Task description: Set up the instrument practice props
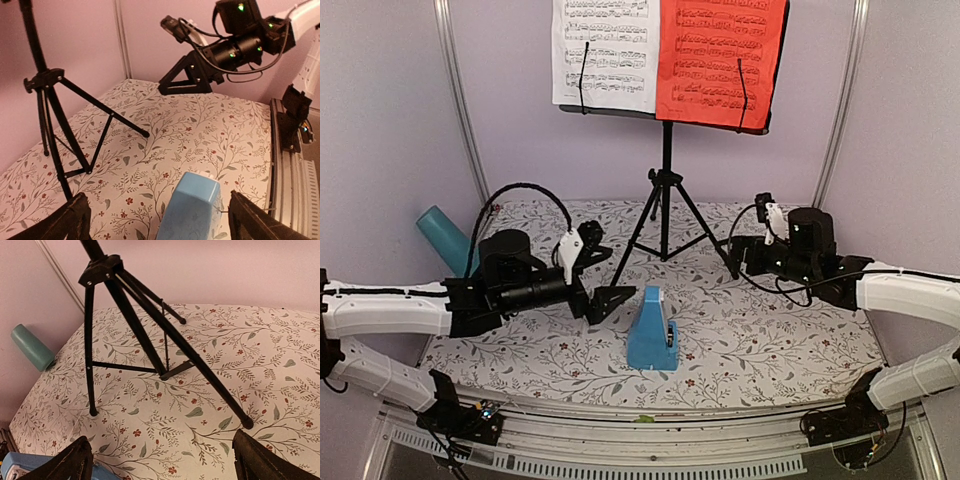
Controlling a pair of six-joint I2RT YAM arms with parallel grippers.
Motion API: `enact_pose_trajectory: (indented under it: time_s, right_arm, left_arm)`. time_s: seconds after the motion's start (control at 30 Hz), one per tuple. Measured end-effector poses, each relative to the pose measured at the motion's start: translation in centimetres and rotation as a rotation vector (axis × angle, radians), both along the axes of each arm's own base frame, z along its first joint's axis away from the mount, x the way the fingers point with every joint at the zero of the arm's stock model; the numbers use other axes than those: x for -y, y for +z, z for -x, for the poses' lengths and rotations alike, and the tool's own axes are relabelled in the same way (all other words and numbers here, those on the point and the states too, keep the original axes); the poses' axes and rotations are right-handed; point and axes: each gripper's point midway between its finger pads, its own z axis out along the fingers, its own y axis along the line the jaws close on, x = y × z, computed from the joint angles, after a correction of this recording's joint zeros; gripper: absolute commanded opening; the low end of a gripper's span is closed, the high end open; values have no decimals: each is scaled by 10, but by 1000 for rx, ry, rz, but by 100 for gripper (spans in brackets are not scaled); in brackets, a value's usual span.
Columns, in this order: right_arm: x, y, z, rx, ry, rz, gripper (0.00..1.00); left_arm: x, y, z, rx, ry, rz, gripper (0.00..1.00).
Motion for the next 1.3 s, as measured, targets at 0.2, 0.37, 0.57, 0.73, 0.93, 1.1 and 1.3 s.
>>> enact_pose_trajectory:
  time_s: [0.2,0.37,0.57,0.73,0.93,1.1,1.3]
  right_arm:
    - [50,-4,-19,8,-169,18,99]
    - [102,-18,-30,4,-308,39,99]
    - [172,-33,-33,56,-482,93,99]
    - [231,-34,-44,123,-633,109,99]
    - [247,-59,-38,219,-654,181,99]
    - [245,-78,-33,302,-628,234,99]
    - [243,-56,-33,436,-610,233,99]
  left_arm:
    - [-49,10,-25,-53,232,90,96]
    - [-96,11,-52,-107,424,150,96]
    - [-136,16,-72,-152,563,222,96]
    - [-158,7,-85,-188,641,229,96]
    - [-187,3,-101,-194,747,240,96]
    - [-223,-9,-115,-198,862,232,96]
    - [-261,-25,-128,-205,1001,203,96]
